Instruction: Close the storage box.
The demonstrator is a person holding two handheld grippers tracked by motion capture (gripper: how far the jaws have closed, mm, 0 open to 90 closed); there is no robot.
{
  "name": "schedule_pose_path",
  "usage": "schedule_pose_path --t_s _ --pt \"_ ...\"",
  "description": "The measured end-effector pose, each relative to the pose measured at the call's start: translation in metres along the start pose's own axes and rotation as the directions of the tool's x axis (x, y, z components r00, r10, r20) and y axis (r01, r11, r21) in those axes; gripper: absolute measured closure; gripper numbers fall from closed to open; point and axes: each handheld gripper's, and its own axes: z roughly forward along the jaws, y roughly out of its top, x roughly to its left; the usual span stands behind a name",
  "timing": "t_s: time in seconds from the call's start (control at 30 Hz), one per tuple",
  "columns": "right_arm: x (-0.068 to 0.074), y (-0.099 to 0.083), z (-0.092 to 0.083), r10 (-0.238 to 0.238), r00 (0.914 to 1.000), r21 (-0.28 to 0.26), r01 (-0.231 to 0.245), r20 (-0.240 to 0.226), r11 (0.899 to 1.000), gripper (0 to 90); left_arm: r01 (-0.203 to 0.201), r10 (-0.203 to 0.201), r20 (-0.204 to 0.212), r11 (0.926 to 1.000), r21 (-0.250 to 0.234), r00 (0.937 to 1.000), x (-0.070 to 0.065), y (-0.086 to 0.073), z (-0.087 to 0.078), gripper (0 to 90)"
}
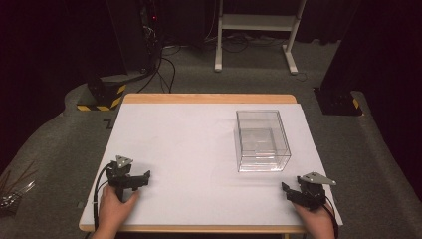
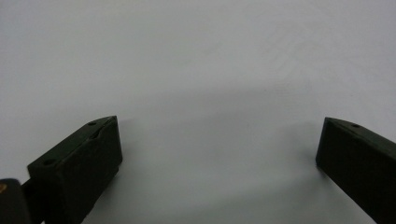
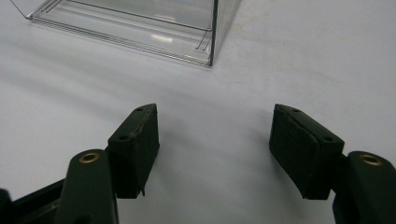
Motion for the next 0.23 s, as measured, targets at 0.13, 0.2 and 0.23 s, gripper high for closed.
schedule_pose_path --t_s 0.13,0.2,0.23 --pt "0.0002 -0.0001 0.0 -0.001 1.0 -0.001 0.001 0.002 1.0 33.3 0.003 -0.003 0.003 1.0 0.001 1.0 0.0001 0.0001 0.0002 0.6" --pt "0.0003 -0.0001 0.0001 -0.004 1.0 0.0 0.004 0.003 1.0 33.4 0.004 -0.004 0.003 1.0 0.001 1.0 0.0001 0.0001 0.0002 0.6" --pt "0.0003 -0.0001 0.0001 -0.003 1.0 -0.001 0.003 0.003 1.0 33.4 0.004 -0.004 0.003 1.0 0.001 1.0 0.0 0.0 0.0002 0.6"
